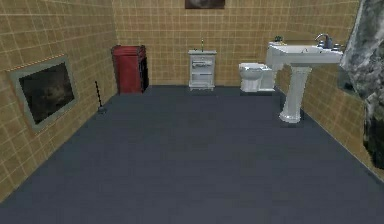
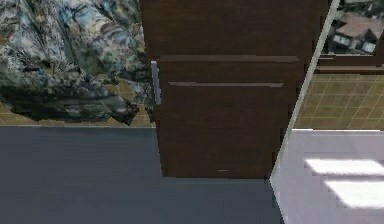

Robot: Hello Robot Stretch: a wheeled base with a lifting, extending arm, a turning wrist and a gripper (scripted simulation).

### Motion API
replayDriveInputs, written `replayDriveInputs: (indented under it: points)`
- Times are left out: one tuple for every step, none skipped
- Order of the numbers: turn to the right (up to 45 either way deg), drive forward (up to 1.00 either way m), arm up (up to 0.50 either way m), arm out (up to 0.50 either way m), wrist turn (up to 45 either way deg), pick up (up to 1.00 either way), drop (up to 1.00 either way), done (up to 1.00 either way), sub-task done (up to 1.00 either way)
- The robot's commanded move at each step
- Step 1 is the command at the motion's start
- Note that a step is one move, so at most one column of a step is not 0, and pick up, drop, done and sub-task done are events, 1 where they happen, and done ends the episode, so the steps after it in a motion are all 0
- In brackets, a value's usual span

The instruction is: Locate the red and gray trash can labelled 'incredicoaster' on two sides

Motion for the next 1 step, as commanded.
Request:
replayDriveInputs:
  points:
    - [0.0, 0.5, 0.0, 0.0, 0.0, 0.0, 0.0, 0.0, 0.0]
